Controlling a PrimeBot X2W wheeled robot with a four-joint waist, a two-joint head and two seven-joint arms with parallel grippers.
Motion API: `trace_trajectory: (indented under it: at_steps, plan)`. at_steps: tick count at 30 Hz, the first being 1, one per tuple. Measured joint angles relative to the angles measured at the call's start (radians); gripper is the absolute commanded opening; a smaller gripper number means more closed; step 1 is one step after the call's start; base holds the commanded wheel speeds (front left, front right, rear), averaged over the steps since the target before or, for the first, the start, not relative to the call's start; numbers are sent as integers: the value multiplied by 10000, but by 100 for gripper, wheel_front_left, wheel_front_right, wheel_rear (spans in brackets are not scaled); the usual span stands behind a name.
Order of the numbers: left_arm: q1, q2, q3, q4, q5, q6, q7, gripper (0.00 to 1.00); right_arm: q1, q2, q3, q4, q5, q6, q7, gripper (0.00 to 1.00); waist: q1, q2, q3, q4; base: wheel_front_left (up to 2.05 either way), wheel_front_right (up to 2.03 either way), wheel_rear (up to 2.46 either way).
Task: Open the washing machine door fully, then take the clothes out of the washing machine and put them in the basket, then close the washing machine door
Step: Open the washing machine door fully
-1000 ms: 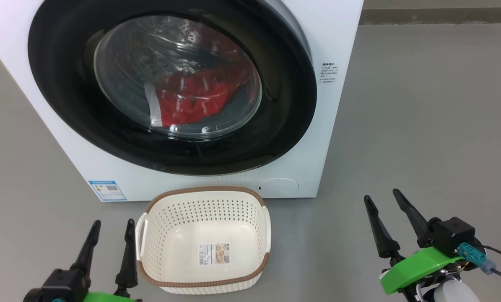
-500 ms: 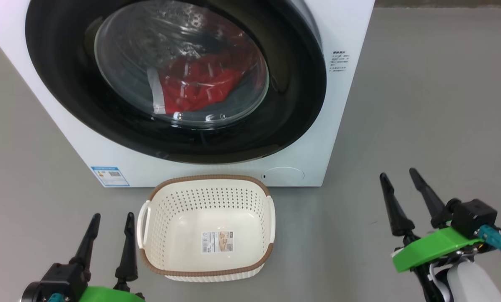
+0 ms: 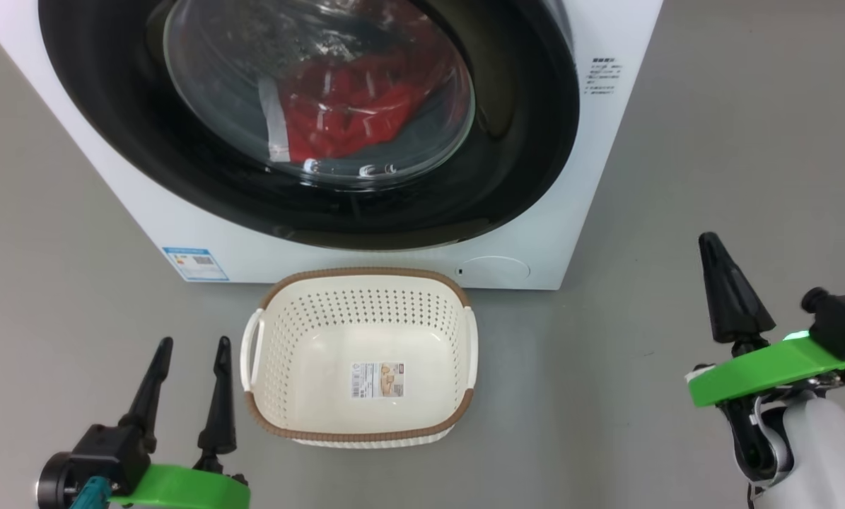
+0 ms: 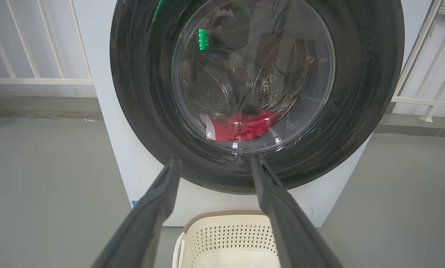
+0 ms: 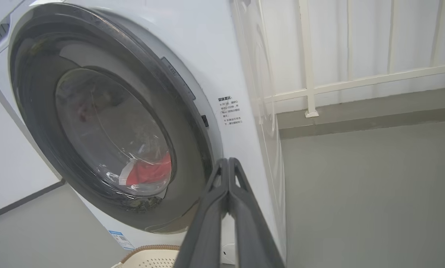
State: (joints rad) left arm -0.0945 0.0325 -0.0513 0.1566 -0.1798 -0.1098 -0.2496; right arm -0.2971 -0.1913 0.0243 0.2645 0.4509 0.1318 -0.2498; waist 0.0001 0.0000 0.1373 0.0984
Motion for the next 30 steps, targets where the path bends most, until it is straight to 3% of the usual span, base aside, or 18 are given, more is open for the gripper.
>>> trace_trajectory:
  at_steps: [14,30]
  plan:
    - [-238,0,-109,-176,-88,0,0,100,-1083,-1060,389,-84,3432,0,-2,0,0,0,582,300,0,0,0]
    - [-635,-6,-109,-316,-253,10,-2,100,-3212,-2901,2232,869,7127,0,157,0,-1,0,1381,554,0,0,0]
